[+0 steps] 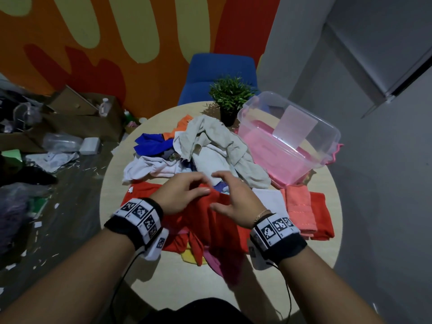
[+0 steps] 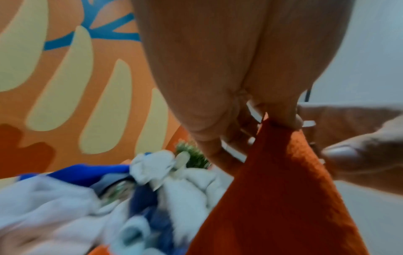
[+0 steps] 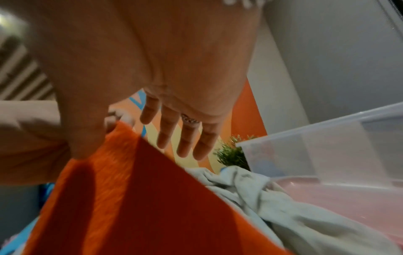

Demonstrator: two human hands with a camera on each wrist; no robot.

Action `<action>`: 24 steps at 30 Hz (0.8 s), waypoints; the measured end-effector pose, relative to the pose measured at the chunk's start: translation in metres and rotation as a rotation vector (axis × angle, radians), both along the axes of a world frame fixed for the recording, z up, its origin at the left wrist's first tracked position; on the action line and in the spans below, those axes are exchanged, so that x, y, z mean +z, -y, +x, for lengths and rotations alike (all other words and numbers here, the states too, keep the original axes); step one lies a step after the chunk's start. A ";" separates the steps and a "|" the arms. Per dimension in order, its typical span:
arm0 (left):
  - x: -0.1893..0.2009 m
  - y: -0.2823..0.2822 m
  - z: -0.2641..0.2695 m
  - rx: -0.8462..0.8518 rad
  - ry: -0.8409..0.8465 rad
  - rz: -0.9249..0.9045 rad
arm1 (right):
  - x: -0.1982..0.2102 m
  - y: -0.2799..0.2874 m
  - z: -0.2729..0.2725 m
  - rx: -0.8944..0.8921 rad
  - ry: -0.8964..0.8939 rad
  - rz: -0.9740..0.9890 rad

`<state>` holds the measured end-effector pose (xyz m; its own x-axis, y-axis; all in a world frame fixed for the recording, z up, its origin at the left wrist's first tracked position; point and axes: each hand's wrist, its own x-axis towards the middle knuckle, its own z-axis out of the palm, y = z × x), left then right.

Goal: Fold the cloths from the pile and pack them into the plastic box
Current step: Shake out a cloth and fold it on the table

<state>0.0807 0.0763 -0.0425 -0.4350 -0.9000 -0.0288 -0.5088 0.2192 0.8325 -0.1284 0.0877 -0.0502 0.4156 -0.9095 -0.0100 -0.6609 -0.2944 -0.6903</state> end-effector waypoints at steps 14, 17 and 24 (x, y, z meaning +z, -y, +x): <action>0.075 0.032 -0.009 0.169 -0.143 -0.234 | 0.105 0.024 -0.050 -0.136 0.219 -0.309; 0.091 0.038 -0.008 0.176 -0.177 -0.279 | 0.114 0.027 -0.057 -0.154 0.187 -0.362; 0.125 0.036 -0.007 0.208 -0.282 -0.331 | 0.125 0.031 -0.062 -0.177 0.250 -0.316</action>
<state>0.0740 0.0404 0.0821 -0.1945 -0.9097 0.3668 -0.3346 0.4131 0.8470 -0.1905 0.0565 0.0750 0.2077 -0.9089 0.3616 -0.5442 -0.4145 -0.7294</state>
